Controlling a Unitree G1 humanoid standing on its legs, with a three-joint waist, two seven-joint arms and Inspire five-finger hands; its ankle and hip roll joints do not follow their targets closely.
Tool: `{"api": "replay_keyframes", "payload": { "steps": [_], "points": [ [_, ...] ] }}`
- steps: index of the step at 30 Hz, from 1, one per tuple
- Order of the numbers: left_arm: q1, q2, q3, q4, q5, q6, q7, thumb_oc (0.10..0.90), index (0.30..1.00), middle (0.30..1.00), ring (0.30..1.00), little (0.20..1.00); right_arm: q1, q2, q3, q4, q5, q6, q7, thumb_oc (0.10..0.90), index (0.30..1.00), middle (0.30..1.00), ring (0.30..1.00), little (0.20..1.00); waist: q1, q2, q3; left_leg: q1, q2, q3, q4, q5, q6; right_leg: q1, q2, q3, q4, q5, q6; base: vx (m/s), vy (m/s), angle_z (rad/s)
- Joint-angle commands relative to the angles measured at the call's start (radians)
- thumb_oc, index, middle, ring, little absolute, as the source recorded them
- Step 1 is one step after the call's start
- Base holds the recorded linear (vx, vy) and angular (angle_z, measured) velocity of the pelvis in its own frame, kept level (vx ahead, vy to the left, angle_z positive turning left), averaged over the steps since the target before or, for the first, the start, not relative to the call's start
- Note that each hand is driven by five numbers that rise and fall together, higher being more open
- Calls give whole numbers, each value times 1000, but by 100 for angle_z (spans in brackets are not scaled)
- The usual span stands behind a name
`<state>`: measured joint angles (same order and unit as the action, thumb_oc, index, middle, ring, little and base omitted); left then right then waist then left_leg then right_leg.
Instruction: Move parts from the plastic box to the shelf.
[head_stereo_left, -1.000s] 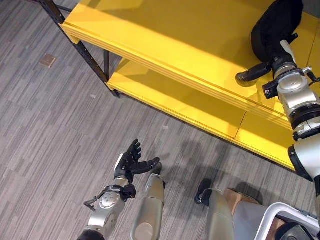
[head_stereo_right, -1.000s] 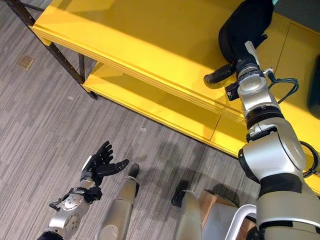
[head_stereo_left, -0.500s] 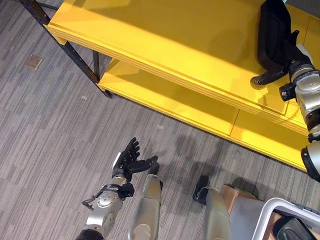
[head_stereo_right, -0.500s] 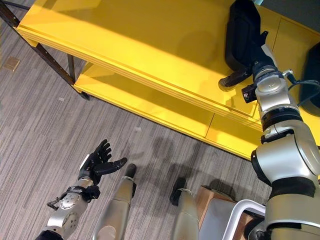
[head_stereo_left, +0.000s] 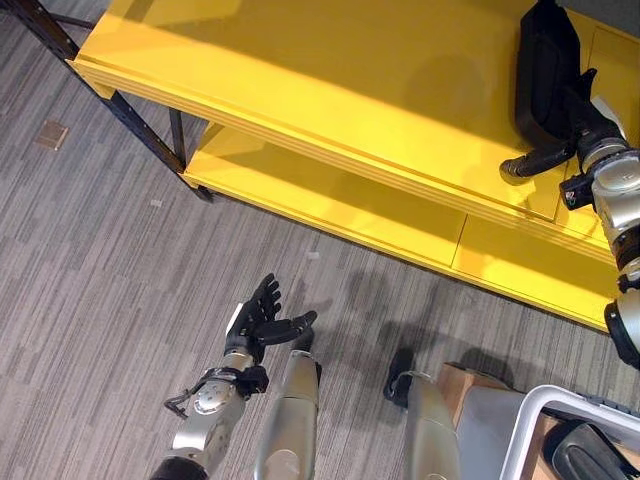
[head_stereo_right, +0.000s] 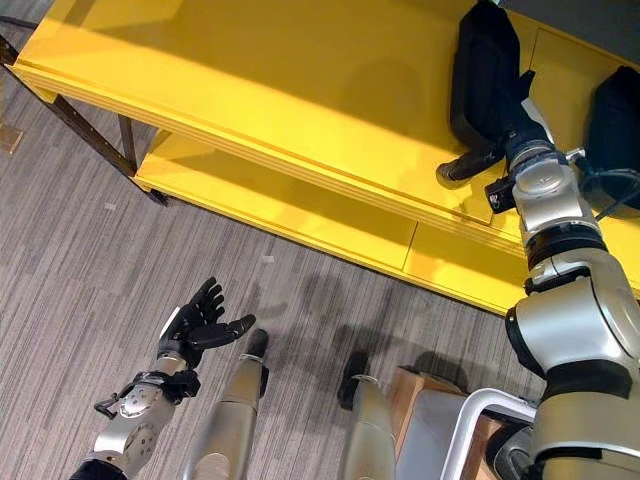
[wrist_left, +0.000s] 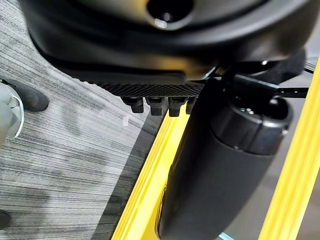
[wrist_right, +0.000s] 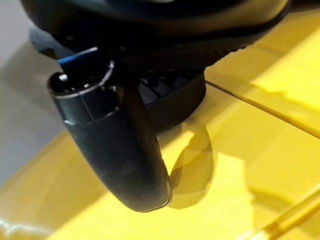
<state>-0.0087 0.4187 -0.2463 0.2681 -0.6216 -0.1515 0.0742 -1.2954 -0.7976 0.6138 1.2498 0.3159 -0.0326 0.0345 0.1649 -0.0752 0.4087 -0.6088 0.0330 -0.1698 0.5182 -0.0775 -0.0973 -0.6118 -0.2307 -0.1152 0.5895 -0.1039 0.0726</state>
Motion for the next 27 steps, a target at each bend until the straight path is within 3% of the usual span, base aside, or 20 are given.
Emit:
{"api": "replay_keyframes", "payload": {
  "steps": [1,12,27],
  "points": [
    [-2,41,51,-84,15,-61,-23,900,1000,1000,1000,1000,-9,-84,29,-33,6,-19,-13,900,1000,1000,1000,1000,-2,9,-7,49,50,-16,7,-94,0,65,10,29,35,-80,16,-9,6,-3],
    [-2,48,62,-92,7,-68,-13,900,1000,1000,1000,1000,-35,-18,57,-140,34,-32,-16,900,1000,1000,1000,1000,2,2,-11,37,47,-13,13,-97,5,68,12,25,26,-73,19,1,7,-1],
    [-5,59,68,-89,10,-71,-8,900,1000,1000,1000,1000,-86,17,69,-113,36,-31,-25,900,1000,1000,1000,1000,17,1,-11,27,38,-18,18,-98,12,70,7,24,22,-68,22,0,0,0]
  ]
}}
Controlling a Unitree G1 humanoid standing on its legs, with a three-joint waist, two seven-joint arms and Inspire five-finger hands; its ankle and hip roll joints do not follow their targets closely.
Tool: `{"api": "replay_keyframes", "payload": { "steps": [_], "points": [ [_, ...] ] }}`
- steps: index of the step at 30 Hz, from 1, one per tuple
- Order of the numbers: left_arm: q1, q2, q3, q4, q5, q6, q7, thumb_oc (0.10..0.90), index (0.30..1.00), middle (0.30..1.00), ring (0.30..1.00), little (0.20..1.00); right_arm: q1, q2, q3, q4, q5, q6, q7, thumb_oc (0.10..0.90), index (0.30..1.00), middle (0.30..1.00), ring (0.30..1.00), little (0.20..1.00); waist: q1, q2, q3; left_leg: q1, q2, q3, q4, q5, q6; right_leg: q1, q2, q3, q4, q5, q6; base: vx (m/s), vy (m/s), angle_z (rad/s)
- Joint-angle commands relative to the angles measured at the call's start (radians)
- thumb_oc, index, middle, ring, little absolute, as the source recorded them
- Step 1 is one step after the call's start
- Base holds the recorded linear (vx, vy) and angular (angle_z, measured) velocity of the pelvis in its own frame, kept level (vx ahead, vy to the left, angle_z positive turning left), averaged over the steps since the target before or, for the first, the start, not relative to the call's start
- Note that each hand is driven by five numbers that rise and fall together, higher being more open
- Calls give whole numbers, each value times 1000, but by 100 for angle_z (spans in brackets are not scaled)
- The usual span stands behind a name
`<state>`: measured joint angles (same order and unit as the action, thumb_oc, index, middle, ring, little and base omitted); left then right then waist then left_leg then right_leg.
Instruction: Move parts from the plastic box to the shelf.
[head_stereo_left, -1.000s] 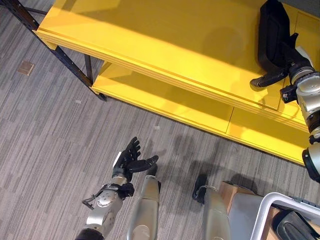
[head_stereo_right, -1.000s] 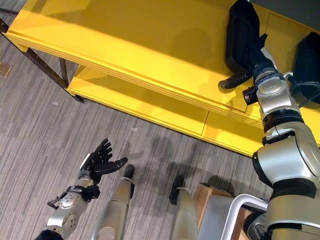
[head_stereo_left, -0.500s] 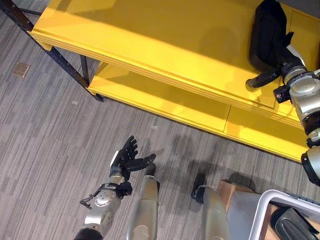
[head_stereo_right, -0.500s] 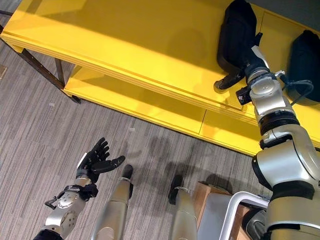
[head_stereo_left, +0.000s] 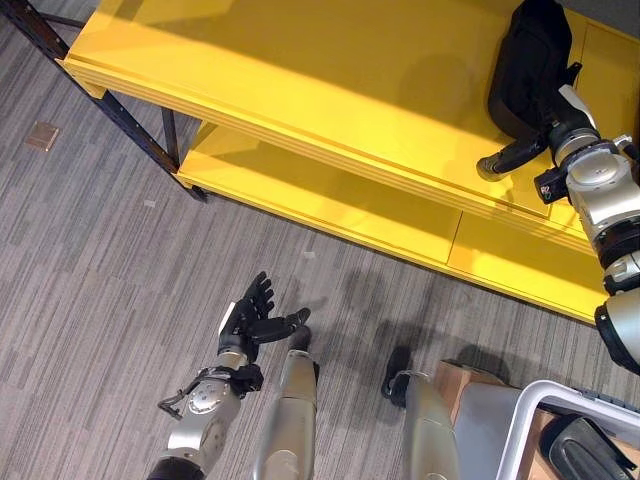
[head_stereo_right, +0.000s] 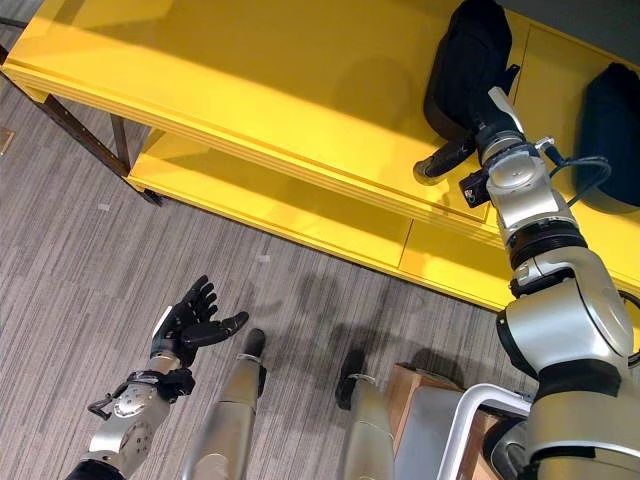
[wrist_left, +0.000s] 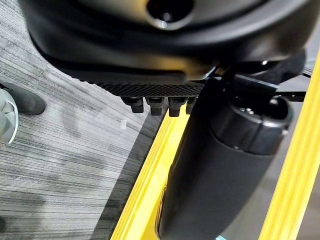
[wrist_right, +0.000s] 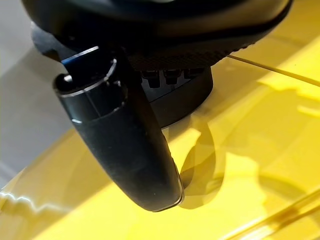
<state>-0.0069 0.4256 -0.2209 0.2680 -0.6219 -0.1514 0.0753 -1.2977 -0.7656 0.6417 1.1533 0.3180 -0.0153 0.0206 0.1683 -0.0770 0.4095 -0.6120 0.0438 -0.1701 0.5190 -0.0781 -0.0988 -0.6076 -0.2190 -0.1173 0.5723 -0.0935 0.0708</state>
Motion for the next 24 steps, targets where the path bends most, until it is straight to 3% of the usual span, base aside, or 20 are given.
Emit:
{"api": "replay_keyframes", "payload": {
  "steps": [1,12,24],
  "points": [
    [-7,52,43,-90,11,-71,-8,900,1000,1000,1000,1000,-86,-13,44,-11,29,-47,-10,900,1000,1000,1000,1000,13,4,-12,30,26,-15,18,-98,13,66,-4,25,38,-77,23,0,0,0],
    [-6,46,48,-81,6,-68,-8,900,1000,1000,1000,1000,-82,-33,54,-6,14,-42,1,900,1000,1000,1000,1000,3,0,-13,32,29,-10,17,-98,12,64,0,33,33,-74,22,0,0,0],
    [-11,48,59,-72,1,-73,-8,900,1000,1000,1000,1000,-165,-119,117,-98,-1,-47,-2,900,1000,1000,1000,1000,-20,-18,-21,38,43,-1,17,-102,7,63,9,43,28,-73,21,-4,1,-3]
  ]
}}
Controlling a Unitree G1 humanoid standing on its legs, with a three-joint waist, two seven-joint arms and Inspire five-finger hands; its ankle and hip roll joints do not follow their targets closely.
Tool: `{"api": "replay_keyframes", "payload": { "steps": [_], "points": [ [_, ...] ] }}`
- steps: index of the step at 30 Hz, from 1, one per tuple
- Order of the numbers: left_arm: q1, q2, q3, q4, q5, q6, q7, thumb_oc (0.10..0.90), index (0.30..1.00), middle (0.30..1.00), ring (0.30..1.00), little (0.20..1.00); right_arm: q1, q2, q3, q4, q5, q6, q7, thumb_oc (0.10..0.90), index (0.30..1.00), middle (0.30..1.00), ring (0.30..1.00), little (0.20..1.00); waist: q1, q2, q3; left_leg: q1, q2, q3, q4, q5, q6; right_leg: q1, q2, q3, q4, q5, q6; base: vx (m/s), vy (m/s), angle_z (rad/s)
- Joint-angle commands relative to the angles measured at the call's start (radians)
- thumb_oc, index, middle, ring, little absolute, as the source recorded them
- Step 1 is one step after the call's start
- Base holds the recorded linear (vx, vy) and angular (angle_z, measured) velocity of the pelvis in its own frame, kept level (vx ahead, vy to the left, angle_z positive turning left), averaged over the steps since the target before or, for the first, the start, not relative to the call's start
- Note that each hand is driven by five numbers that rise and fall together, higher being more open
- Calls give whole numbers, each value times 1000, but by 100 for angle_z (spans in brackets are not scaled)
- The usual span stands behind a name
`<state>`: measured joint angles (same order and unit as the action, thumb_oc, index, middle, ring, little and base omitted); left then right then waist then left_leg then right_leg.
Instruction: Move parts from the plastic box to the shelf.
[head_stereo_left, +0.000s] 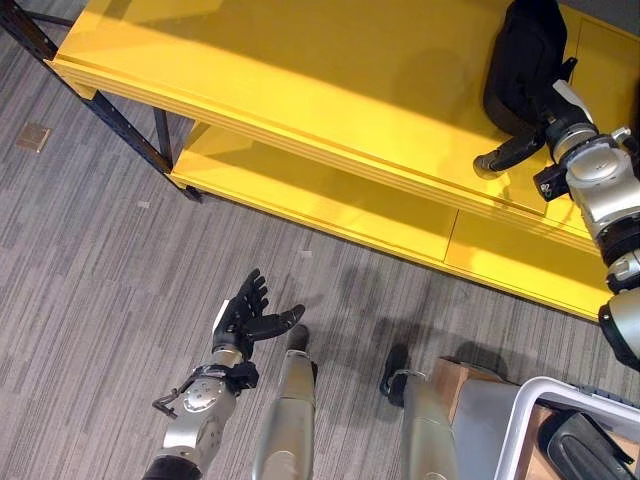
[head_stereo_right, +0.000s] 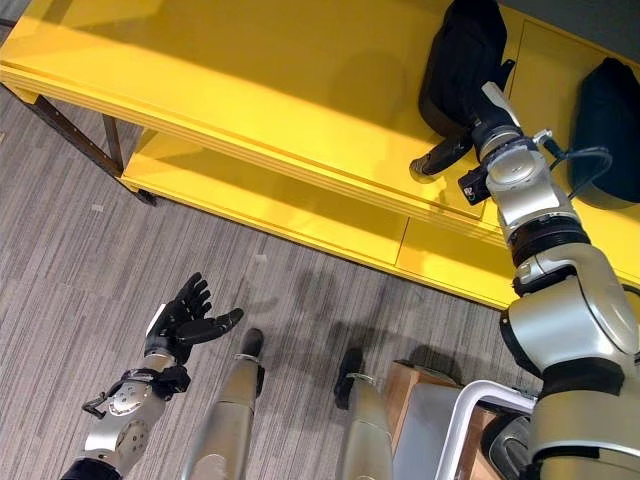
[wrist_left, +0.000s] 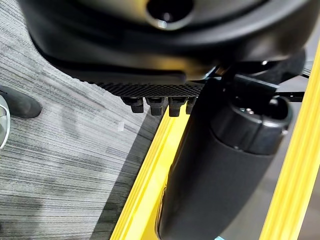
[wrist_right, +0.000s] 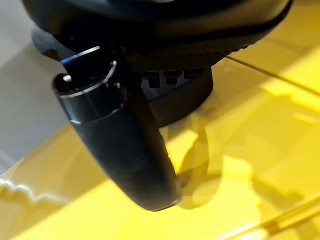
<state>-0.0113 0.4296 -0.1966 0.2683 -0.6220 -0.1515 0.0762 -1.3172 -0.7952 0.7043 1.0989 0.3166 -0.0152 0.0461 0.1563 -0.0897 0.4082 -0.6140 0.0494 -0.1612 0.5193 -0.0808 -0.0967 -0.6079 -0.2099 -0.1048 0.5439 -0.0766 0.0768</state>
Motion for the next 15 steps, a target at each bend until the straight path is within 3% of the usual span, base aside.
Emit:
{"api": "replay_keyframes", "payload": {
  "steps": [1,15],
  "points": [
    [-8,45,35,-71,0,-73,-9,900,1000,1000,1000,1000,-154,-93,60,-57,2,-47,-28,900,1000,1000,1000,1000,-9,-7,-21,41,38,-9,16,-99,4,65,1,30,55,-90,15,0,0,0],
    [-5,71,53,-67,-6,-74,-15,900,1000,1000,1000,1000,-267,-124,125,-172,22,-58,-38,900,1000,1000,1000,1000,-27,-24,-41,42,43,-3,13,-102,1,71,6,34,37,-81,18,-2,-2,-3]
  ]
}}
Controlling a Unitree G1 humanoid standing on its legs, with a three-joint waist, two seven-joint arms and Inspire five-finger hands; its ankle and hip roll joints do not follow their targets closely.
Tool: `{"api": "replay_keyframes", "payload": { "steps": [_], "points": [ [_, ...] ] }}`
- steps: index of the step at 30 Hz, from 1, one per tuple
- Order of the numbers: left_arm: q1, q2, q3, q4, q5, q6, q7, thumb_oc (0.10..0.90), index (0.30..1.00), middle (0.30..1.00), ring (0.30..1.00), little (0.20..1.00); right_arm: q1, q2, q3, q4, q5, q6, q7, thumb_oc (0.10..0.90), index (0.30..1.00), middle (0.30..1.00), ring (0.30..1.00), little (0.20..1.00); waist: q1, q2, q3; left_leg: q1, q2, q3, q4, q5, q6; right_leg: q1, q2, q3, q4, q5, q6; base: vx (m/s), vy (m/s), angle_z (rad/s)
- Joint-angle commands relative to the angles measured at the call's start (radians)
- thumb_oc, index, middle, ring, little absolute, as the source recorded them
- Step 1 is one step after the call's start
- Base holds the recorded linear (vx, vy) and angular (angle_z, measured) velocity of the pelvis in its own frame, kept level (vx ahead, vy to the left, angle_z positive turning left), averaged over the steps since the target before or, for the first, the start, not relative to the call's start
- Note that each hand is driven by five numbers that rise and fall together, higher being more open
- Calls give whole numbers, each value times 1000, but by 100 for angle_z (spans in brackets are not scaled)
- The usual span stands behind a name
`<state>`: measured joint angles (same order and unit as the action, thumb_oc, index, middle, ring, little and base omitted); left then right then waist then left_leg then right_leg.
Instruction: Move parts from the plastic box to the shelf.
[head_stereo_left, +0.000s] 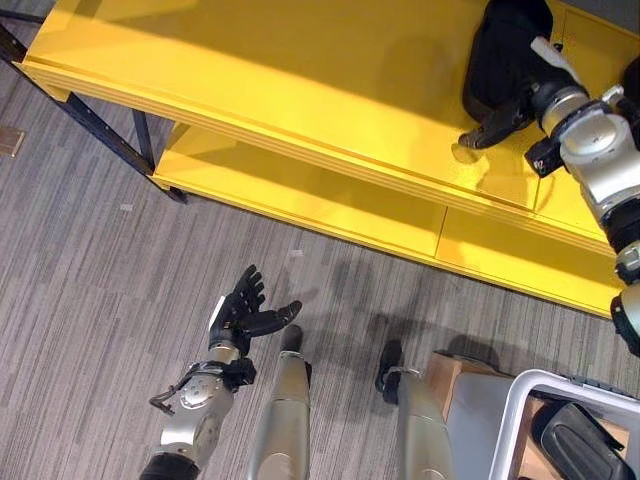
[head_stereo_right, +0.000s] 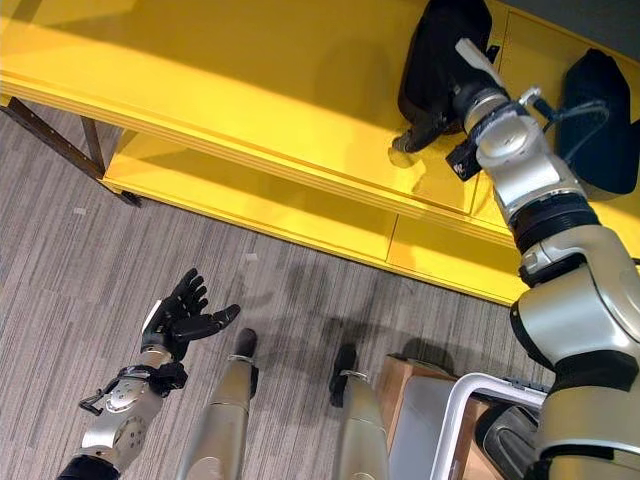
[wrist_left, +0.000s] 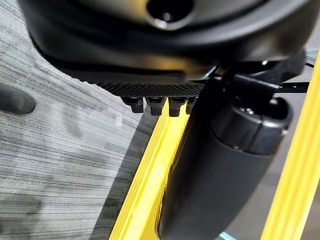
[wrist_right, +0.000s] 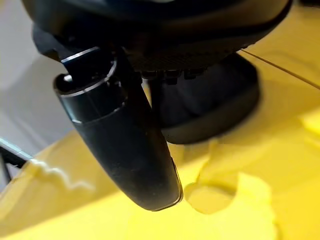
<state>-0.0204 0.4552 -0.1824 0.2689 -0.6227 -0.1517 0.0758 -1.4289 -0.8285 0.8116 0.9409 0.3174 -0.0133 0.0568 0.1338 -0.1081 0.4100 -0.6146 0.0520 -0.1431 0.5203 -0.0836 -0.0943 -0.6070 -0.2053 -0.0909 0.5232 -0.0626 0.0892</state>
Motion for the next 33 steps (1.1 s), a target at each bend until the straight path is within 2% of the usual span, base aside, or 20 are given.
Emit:
{"api": "replay_keyframes", "payload": {
  "steps": [1,12,16,26,33],
  "points": [
    [4,46,40,-66,-5,-73,-15,900,1000,1000,1000,1000,-159,-92,19,-16,21,-61,-48,900,1000,1000,1000,1000,-5,-6,-44,43,41,-21,11,-99,-1,71,1,21,57,-95,5,0,0,0],
    [9,46,46,-58,-1,-70,-17,900,1000,1000,1000,1000,-156,-111,28,-68,10,-56,-45,900,1000,1000,1000,1000,-16,-1,-54,44,41,-12,13,-104,1,72,2,28,55,-94,8,1,0,-1],
    [4,44,45,-49,1,-74,-11,900,1000,1000,1000,1000,-105,-104,-51,-113,63,-76,-71,900,1000,1000,1000,1000,-21,7,-60,43,41,-9,16,-106,3,70,5,33,54,-94,7,5,-8,-5],
    [-4,51,38,-46,7,-84,-5,900,1000,1000,1000,1000,-61,-92,-172,-129,130,-109,-127,900,1000,1000,1000,1000,-20,24,-71,46,38,-5,12,-107,5,61,4,42,58,-96,8,3,-9,-3],
    [-9,61,35,-46,14,-91,2,900,1000,1000,1000,1000,-61,-68,-213,-110,178,-120,-147,900,1000,1000,1000,1000,-15,36,-71,59,36,0,7,-106,5,63,1,48,61,-100,6,0,0,0]
  ]
}}
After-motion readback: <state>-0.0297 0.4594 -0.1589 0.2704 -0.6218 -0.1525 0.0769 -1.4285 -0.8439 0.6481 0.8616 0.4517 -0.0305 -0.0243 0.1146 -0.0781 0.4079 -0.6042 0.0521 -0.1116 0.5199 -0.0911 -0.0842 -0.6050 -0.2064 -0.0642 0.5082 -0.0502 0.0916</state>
